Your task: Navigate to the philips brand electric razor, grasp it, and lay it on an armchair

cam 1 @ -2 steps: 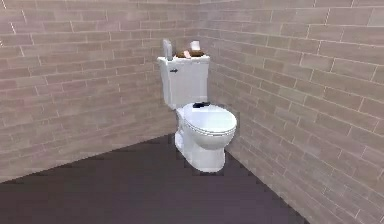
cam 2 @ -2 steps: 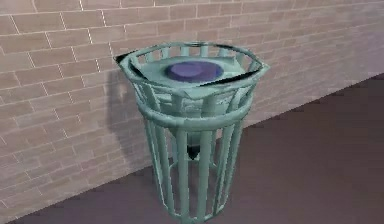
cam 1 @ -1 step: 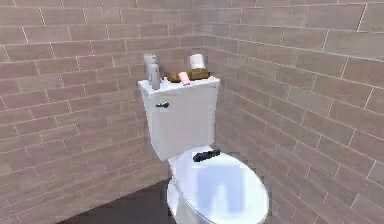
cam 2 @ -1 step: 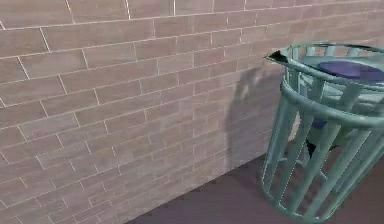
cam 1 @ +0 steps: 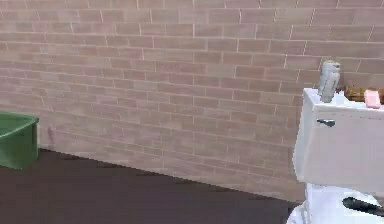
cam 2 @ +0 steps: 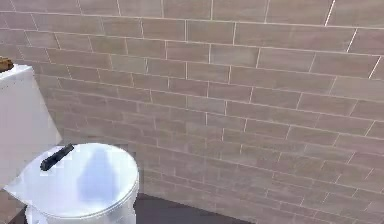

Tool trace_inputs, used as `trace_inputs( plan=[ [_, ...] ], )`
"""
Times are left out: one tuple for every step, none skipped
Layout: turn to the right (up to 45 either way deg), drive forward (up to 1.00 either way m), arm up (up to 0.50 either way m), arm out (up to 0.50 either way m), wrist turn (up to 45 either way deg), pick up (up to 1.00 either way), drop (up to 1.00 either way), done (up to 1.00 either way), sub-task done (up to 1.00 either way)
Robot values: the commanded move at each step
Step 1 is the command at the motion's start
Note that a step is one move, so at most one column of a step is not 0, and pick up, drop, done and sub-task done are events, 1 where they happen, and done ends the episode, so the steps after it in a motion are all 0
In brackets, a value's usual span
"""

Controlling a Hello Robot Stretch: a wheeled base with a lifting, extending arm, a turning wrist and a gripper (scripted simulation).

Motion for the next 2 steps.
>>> trace_inputs(
  plan=[
    [-36.0, 0.00, 0.00, 0.00, 0.0, 0.00, 0.00, 0.00, 0.00],
    [-3.0, 0.00, 0.00, 0.00, 0.0, 0.00, 0.00, 0.00, 0.00]
  ],
)
